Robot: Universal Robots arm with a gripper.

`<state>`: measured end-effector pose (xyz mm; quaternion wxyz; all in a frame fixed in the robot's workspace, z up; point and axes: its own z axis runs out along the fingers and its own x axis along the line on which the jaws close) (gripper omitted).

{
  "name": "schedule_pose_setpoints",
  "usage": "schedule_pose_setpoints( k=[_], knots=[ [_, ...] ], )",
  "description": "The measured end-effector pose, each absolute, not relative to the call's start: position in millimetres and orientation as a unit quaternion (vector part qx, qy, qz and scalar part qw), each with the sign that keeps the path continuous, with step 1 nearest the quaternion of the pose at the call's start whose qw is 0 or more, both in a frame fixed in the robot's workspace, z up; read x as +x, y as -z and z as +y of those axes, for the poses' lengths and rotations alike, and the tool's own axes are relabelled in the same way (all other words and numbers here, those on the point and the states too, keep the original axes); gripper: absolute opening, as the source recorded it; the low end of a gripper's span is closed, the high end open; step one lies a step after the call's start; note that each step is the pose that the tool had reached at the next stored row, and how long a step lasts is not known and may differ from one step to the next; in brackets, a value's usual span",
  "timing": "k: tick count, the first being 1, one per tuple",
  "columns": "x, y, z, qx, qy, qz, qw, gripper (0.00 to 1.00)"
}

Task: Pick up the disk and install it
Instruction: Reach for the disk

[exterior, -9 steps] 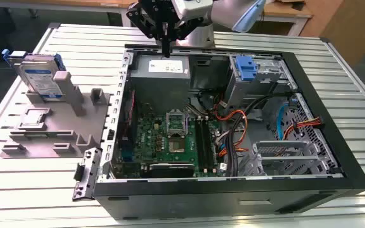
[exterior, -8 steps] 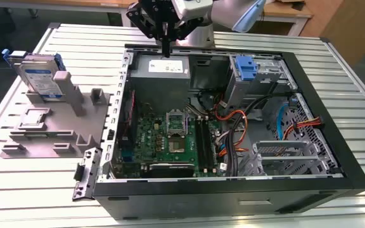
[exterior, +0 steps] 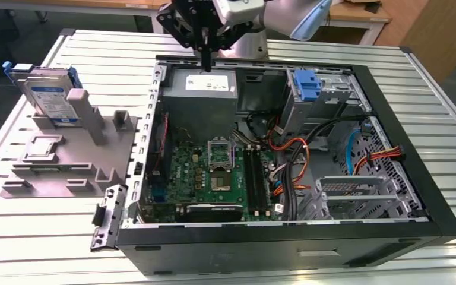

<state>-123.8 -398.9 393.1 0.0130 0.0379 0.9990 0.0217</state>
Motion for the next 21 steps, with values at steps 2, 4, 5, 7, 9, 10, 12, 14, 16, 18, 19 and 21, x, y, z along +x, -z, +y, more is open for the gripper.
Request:
schedule_pose_setpoints(
  k=[2,4,5,7,9,10,12,14,16,18,19,21],
  knots=[
    [-124,-393,-399,0.038,-0.022,0.999,0.013,0.1],
    [-125,-393,-399,0.038,-0.022,0.999,0.013,0.1],
    [-126,-393,-399,0.038,-0.022,0.999,0.013,0.1],
    [-128,-393,-399,0.038,-0.022,0.999,0.013,0.1],
    [-129,-393,-399,0.038,-0.022,0.999,0.013,0.1],
    [-130,-393,-399,0.038,-0.022,0.999,0.013,0.1],
    [-133,-393,-399,0.038,-0.022,0.999,0.013,0.1],
    [-137,-393,-399,0.038,-0.022,0.999,0.013,0.1],
    [-140,-393,-399,0.038,-0.022,0.999,0.013,0.1],
    [-142,-393,-399,0.038,-0.022,0.999,0.013,0.1],
    [-143,-393,-399,0.038,-0.022,0.999,0.013,0.1],
    [-144,-392,-399,0.038,-0.022,0.999,0.013,0.1]
  ],
)
